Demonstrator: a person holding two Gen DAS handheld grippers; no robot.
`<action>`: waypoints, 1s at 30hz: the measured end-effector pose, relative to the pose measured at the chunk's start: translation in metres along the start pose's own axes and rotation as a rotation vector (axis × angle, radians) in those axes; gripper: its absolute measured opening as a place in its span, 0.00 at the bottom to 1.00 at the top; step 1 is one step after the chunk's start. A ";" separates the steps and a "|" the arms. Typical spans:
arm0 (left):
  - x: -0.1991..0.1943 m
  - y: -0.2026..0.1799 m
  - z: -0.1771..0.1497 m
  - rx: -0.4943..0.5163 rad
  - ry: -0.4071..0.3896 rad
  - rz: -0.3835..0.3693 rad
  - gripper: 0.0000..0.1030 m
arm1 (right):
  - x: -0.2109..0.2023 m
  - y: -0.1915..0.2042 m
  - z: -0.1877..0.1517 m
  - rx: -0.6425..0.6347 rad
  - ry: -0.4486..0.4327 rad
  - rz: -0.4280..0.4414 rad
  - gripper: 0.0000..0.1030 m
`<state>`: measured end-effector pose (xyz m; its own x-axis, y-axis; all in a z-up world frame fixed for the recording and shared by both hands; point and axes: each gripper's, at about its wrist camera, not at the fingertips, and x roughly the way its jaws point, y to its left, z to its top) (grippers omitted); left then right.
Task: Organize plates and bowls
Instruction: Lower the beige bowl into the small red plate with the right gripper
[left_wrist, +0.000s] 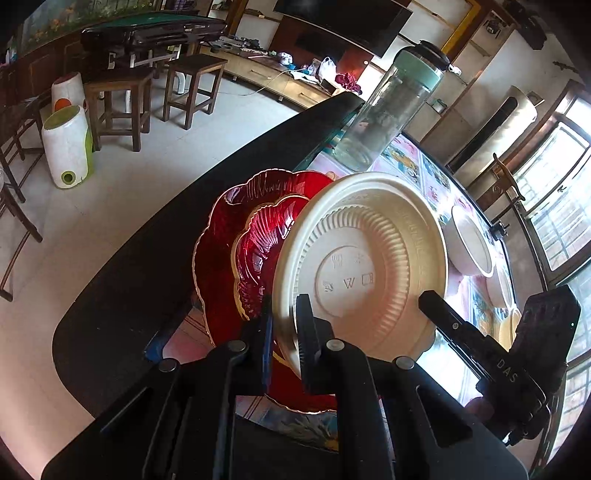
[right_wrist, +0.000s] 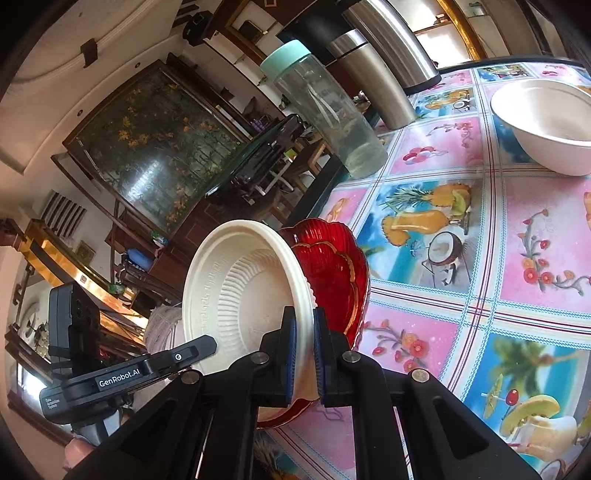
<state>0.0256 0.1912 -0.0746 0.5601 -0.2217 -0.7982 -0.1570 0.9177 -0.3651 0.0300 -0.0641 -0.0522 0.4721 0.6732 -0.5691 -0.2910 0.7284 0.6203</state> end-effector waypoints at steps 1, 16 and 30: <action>0.002 0.002 0.000 -0.003 0.006 0.002 0.09 | 0.001 0.001 0.000 -0.005 0.003 -0.008 0.09; 0.002 0.007 -0.002 0.003 -0.009 0.071 0.21 | 0.004 0.008 -0.005 -0.065 0.004 -0.057 0.12; -0.022 0.007 -0.005 0.030 -0.115 0.177 0.30 | 0.002 0.004 -0.002 -0.061 -0.016 -0.078 0.17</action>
<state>0.0083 0.2007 -0.0618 0.6150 -0.0186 -0.7883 -0.2378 0.9488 -0.2079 0.0281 -0.0595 -0.0518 0.5081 0.6122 -0.6058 -0.3024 0.7854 0.5401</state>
